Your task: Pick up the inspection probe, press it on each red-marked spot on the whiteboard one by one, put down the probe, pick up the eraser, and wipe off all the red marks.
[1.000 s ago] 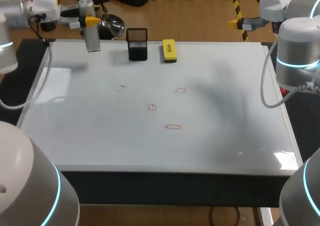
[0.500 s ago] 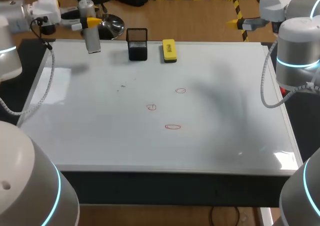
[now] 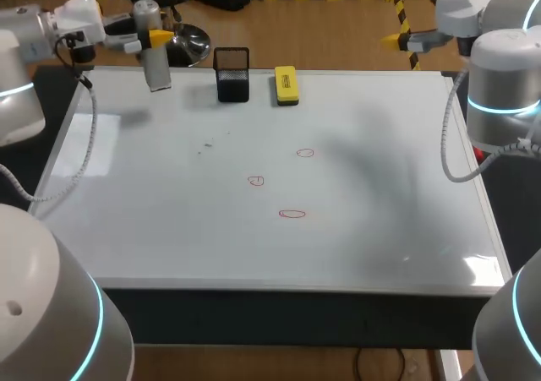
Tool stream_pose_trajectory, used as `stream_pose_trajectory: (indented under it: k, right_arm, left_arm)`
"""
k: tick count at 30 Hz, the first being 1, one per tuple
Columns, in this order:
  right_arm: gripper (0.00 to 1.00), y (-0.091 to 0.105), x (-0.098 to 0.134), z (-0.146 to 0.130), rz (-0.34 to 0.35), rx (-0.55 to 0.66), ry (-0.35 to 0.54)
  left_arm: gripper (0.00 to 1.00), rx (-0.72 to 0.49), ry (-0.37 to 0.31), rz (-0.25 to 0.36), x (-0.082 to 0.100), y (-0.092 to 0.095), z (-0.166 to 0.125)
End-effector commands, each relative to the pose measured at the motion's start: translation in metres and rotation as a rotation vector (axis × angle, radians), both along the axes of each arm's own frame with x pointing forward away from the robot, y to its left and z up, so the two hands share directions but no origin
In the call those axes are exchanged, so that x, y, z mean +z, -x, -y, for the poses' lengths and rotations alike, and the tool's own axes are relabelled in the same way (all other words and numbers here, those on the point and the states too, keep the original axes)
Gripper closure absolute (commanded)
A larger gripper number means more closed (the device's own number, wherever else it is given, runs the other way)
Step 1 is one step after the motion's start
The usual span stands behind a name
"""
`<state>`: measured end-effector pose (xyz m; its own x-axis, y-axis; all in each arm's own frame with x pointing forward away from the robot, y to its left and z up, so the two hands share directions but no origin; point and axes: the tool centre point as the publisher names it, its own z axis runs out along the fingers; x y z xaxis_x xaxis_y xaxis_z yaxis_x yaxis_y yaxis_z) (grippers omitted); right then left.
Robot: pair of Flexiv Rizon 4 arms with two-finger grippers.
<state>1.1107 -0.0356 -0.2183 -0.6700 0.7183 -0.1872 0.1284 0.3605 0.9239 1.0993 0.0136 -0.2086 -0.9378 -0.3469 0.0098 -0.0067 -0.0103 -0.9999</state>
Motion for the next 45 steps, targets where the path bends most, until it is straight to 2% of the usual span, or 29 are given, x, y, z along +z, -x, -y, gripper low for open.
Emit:
stream_pose_trajectory:
  k: [1,8,14,19,27,32,37,45]
  right_arm:
    - [0.00,-0.023,0.002,-0.009,-0.034,0.127,0.024]
    - [0.00,-0.047,0.004,-0.050,-0.048,0.449,0.096]
    - [0.00,-0.061,0.000,-0.074,-0.096,0.645,0.200]
    - [0.00,-0.066,-0.004,-0.097,-0.134,0.819,0.342]
    - [0.00,-0.059,-0.010,-0.129,-0.176,1.057,0.525]
    - [0.00,-0.051,-0.018,-0.138,-0.198,1.151,0.653]
    - [0.00,-0.044,-0.022,-0.141,-0.210,1.182,0.642]
    - [0.00,-0.036,-0.024,-0.137,-0.223,1.152,0.602]
  left_arm:
    - [1.00,0.074,-0.002,0.002,0.002,0.005,0.001]
    - [1.00,0.074,-0.002,0.002,0.002,0.005,0.001]
    - [1.00,0.074,-0.002,0.002,0.002,0.005,0.001]
    - [1.00,0.074,-0.002,0.002,0.002,0.005,0.001]
    - [1.00,0.074,-0.002,0.002,0.002,0.005,0.001]
    - [1.00,0.074,-0.002,0.002,0.002,0.005,0.001]
    - [1.00,0.074,-0.002,0.002,0.002,0.005,0.001]
    - [1.00,0.074,-0.002,0.002,0.002,0.005,0.001]
